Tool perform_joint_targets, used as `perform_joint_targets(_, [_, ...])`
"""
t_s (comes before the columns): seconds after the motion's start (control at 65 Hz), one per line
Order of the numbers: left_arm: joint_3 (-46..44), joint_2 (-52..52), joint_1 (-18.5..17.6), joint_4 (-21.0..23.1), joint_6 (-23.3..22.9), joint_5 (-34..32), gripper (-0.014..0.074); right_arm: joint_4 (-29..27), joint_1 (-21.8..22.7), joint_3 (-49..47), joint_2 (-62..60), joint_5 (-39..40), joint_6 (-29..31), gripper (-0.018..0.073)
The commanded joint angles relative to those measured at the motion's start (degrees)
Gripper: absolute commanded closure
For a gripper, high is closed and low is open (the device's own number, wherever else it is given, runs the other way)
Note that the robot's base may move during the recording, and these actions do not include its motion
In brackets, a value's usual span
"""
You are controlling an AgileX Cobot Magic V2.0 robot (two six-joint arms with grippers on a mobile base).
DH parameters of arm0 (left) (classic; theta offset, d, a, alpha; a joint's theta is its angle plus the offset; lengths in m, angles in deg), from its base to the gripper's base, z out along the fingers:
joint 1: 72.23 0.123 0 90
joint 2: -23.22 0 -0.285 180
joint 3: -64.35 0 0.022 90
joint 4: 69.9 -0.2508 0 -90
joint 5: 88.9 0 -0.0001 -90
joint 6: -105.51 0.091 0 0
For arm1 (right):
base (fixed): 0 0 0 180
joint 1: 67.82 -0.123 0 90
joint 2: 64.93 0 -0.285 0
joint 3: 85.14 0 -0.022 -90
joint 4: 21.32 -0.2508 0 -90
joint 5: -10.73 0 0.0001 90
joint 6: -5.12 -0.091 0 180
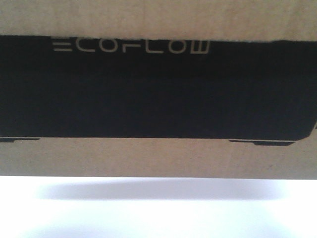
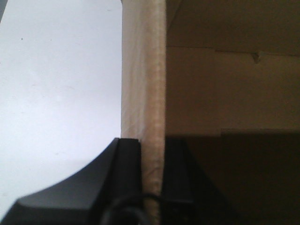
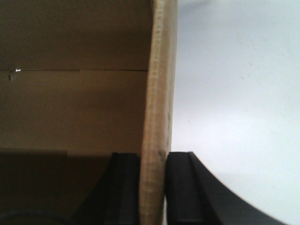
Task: Grab box from left shelf to table start
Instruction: 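Hold the box with both grippers above the white table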
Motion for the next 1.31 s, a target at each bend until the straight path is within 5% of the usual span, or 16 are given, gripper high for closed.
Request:
perform_joint_targets(0.0, [-2.37,1.28,-0.17,-6.67,-0.61,-3.68,0.0699,7.03,0.60,-1.96,-0.21,5.26,0.31,0.0493])
perform_joint_targets(1.291, [-2.37,1.15,-0.17,-6.67,-0.61,-3.81,0.0699,7.13,-0.91,-1.96,-0.15,5.57,0.31,0.0493])
